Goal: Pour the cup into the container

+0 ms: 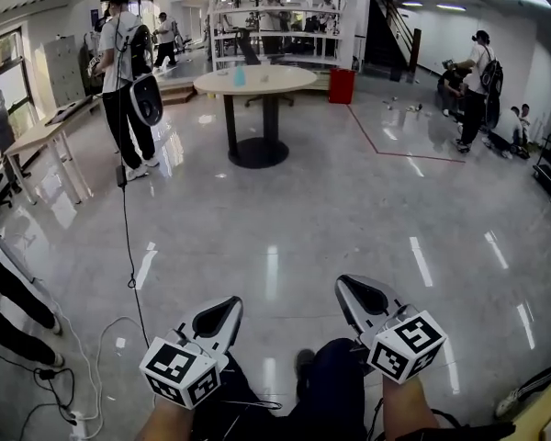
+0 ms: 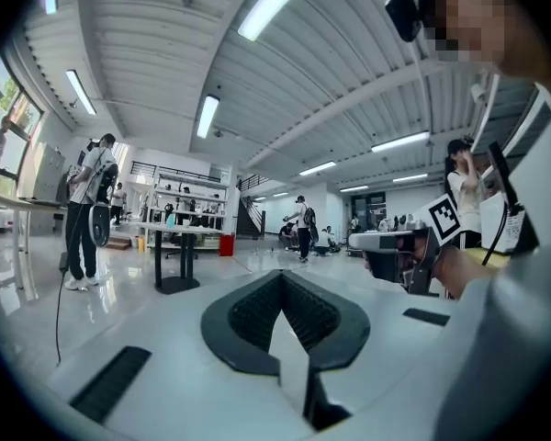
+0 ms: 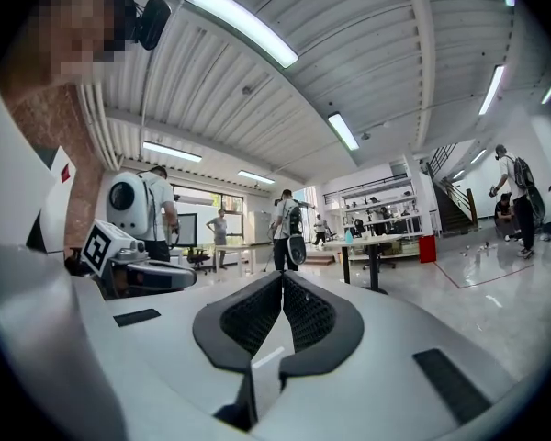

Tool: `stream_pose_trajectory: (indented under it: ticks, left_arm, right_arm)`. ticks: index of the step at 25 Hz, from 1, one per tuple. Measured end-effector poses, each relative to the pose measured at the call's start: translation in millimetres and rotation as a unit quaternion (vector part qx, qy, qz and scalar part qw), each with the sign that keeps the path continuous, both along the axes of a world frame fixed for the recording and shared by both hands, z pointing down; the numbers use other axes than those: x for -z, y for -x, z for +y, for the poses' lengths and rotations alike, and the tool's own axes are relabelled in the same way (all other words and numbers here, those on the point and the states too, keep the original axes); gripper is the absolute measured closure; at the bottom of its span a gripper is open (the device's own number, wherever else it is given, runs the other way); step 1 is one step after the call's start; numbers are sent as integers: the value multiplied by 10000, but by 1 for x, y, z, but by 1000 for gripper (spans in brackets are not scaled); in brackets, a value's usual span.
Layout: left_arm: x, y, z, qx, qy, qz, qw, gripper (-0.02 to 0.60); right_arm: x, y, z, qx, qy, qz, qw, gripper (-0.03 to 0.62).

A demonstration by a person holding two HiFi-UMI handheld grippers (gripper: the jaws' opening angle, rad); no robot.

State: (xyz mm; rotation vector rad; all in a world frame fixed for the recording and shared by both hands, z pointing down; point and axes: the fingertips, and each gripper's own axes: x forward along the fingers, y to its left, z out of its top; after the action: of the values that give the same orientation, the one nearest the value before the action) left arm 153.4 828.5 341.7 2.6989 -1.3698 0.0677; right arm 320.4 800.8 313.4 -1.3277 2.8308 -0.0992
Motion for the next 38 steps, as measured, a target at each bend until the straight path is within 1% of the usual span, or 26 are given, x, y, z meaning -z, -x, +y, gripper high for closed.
stream_pose_trajectory:
  ticks: [3,5,9,16,19,23,29,38]
  left_arm:
    - [7,-2,10,-30,-140,23,9999,589]
    - [8,3,12,-5,-173,42,9998,589]
    - [4,15,10,91,-116,99,9998,589]
    - [4,22,0,186,-110,98,9997,589]
    - [4,29,-10,236,-122,138,9996,589]
    - [-2,36,-11,294,-98,196,9993,589]
    - [-5,37,-16,320,-29,238,9992,589]
    - [-6,35,-4,290,-1,265,9992,589]
  right_arm:
    - [7,-5,8,-56,-113,0,9999,585]
    - [11,-4,9,-85,-174,-15,9998,585]
    - [12,3,5,-68,-154,-25,9999,585]
    - [10,7,-6,-23,-87,-89,9999,588]
    - [7,12,-16,-18,-64,-30,10000,588]
    - [1,20,-15,72,-37,40,10000,589]
    - [4,20,-19,50,-52,80,9999,589]
    - [4,20,-6,18,-80,178,9998,589]
